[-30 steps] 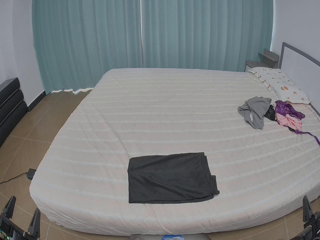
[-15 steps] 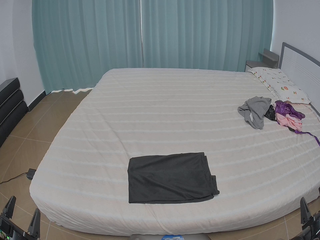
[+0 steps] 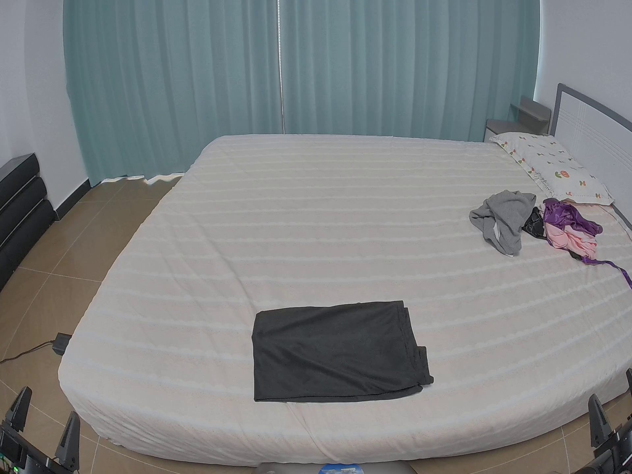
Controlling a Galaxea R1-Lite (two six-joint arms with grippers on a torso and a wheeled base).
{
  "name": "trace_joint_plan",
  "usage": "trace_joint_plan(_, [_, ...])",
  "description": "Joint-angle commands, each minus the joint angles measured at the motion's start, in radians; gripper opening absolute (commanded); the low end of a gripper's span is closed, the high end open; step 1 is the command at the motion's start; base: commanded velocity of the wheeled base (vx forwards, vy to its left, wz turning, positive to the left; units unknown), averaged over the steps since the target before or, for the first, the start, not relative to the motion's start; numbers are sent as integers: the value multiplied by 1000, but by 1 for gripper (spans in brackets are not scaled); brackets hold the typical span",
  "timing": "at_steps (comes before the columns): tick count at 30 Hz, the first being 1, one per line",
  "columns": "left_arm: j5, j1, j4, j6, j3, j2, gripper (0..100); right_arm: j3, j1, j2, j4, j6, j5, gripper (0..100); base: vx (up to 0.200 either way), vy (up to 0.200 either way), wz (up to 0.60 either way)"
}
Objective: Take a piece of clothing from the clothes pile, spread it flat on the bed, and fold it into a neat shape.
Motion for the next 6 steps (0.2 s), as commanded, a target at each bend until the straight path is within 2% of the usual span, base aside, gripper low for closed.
trace_joint_plan(1, [1, 0, 0, -1, 18, -10, 100, 18, 0, -16, -1, -2, 0, 100, 0, 0, 0])
trace_joint_plan(6, [4, 2, 0, -1, 18, -10, 100, 18, 0, -16, -1, 0, 2, 100, 0, 0, 0])
